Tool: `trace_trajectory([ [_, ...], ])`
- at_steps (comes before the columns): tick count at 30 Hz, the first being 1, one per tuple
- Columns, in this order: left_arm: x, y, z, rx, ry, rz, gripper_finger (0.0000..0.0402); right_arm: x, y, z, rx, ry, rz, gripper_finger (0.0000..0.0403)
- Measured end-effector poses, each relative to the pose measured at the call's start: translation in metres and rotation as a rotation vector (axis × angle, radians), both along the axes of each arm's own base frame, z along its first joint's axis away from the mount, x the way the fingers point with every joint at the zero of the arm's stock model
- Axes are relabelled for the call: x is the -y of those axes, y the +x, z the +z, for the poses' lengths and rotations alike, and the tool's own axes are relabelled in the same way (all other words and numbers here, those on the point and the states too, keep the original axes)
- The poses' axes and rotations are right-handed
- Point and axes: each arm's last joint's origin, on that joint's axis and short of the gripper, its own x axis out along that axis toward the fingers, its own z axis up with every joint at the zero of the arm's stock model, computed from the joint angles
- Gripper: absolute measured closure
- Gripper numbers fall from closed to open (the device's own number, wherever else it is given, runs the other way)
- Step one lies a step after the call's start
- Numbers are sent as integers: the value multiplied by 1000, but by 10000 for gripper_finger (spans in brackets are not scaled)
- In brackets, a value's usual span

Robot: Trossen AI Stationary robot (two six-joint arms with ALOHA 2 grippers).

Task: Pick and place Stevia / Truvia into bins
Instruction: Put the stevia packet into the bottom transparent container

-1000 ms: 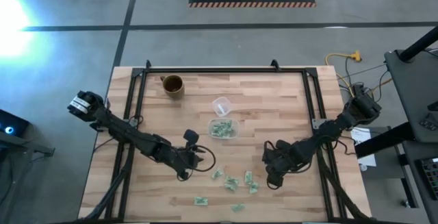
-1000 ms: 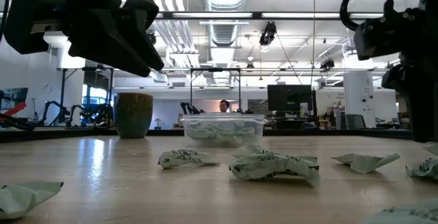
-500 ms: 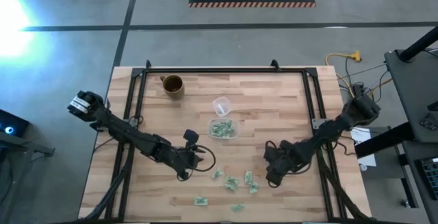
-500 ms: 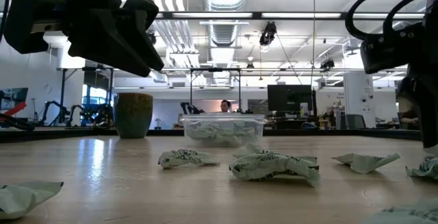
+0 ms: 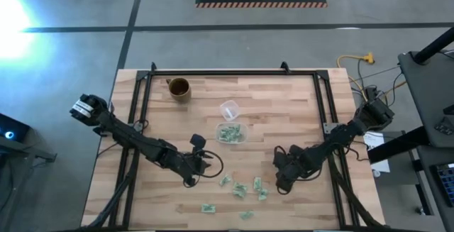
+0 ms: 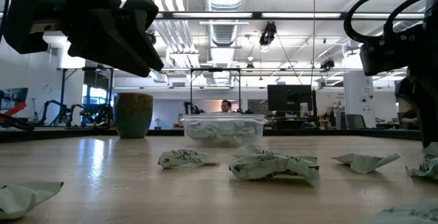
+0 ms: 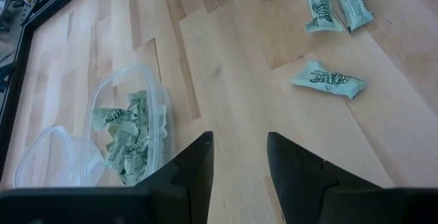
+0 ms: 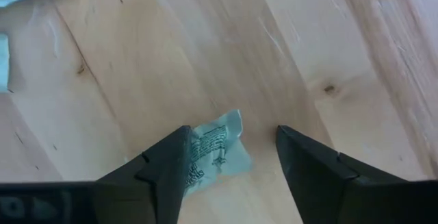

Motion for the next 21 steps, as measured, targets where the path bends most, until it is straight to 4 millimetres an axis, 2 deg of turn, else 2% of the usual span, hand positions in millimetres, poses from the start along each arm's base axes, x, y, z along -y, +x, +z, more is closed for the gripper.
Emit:
trace_trajectory([
  [10, 0, 0, 0, 0, 0, 0, 281, -3, 4, 6, -5, -27, 88, 289],
  [21, 0, 0, 0, 0, 0, 1, 281, -8, 19, 20, 112, -145, 295, 369],
])
